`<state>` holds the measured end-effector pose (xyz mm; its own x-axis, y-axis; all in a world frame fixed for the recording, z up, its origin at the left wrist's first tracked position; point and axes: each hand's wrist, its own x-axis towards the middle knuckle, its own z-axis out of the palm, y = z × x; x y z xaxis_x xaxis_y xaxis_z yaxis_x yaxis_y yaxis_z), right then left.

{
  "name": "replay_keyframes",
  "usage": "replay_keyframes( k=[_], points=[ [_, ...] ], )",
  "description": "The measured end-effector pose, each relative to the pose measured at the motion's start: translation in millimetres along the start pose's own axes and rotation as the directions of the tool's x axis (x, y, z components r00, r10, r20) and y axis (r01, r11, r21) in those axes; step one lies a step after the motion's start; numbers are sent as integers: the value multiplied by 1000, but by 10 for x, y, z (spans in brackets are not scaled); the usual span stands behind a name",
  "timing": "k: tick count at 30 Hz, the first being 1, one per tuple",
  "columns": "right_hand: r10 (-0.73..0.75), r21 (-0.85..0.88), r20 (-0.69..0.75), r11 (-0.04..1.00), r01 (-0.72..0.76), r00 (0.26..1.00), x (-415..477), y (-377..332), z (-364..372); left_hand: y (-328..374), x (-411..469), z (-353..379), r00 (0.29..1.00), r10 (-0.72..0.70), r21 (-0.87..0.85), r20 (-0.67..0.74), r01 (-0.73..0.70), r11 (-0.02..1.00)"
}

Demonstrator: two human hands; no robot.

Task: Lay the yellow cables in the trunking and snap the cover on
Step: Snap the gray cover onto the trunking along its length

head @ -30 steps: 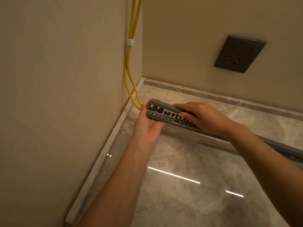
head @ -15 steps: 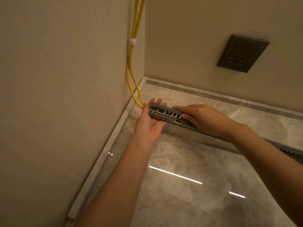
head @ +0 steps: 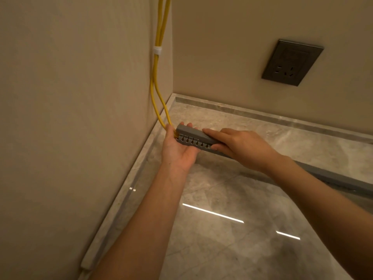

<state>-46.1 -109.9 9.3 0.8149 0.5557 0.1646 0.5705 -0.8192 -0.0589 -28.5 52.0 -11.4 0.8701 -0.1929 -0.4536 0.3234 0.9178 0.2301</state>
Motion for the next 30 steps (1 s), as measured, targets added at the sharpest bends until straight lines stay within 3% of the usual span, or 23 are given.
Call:
replay_keyframes(
  k=[5, 8, 11, 15, 22, 30],
  points=[
    [195, -159, -140, 963, -216, 971, -129, -68, 59, 1, -23, 8, 999, 23, 47, -47, -20, 999],
    [412, -57, -351, 887, -458, 841, -284, -121, 105, -12, -34, 31, 996, 34, 75, -87, -28, 997],
    [552, 57, -429, 807, -588, 715, -418, -162, 159, -16, -6, 56, 994, 40, 113, -104, -28, 993],
    [533, 135, -531, 820, -555, 659, -447, -179, 186, -49, -60, -4, 999, 31, 183, -32, -24, 983],
    [407, 82, -634, 881, -465, 657, -423, -114, 142, -58, -21, 85, 989, 110, 235, -102, -83, 968],
    [361, 39, -615, 902, -430, 701, -415, -72, 24, -85, 9, 22, 974, 179, 189, -141, -151, 970]
  ],
)
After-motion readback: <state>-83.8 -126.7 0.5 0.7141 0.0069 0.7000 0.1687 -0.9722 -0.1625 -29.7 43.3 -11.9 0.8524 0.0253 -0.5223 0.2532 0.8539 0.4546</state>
